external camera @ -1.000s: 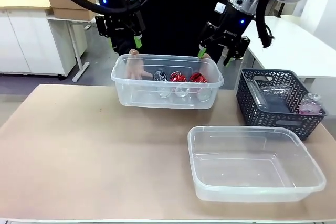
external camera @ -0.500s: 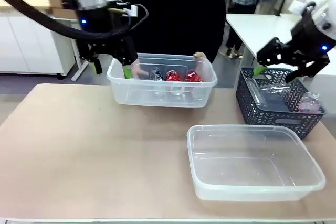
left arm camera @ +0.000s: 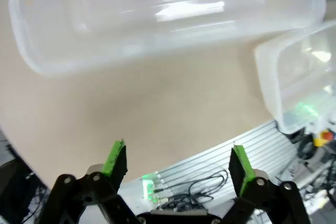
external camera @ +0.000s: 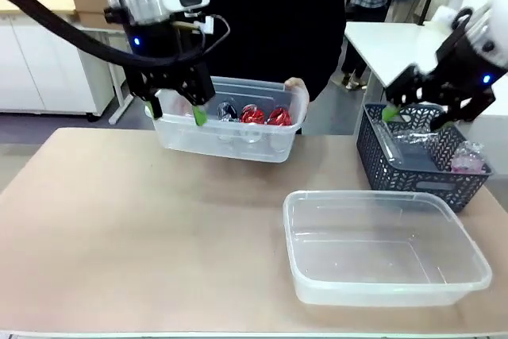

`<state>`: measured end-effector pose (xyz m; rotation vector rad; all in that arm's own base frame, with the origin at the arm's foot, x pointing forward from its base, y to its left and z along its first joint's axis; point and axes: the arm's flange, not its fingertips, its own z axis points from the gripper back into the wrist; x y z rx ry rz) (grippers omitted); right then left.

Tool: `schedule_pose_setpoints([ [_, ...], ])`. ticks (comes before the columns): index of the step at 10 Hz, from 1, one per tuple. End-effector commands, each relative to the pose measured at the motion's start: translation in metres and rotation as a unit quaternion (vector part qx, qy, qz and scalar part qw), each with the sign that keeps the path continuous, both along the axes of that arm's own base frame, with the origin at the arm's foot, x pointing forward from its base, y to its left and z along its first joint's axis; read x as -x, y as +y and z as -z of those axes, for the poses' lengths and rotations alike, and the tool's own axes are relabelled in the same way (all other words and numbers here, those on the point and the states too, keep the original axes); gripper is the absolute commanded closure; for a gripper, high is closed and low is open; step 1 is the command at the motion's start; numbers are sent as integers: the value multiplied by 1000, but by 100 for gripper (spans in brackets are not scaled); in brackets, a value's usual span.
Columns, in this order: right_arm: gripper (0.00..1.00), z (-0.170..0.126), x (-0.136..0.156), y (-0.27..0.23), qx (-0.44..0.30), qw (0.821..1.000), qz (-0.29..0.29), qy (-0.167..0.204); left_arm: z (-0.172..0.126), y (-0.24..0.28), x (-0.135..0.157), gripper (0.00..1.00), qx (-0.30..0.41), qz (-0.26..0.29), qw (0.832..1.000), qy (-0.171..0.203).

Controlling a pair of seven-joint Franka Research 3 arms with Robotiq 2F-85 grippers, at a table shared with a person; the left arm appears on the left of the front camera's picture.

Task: Sort the waste into each basket.
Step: Pick up the Organizing box on the right side of the table and lift it.

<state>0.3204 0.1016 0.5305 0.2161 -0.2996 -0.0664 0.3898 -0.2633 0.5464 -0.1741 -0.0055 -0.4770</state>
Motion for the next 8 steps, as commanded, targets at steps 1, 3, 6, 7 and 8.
schedule_pose_setpoints([
  [1,0,29,32,-41,75,989,-111,62,32,-48,3,0,-2,5,1000,15],
  [3,0,50,71,-78,64,974,-198,91,66,-105,26,0,-4,-55,997,55],
  [6,0,27,32,-51,62,983,-137,101,78,-111,37,0,-13,-36,997,62],
  [7,0,27,32,-51,62,983,-137,101,78,-111,37,0,-13,-36,997,62],
  [8,0,27,32,-51,62,983,-137,101,78,-111,37,0,-13,-36,997,62],
])
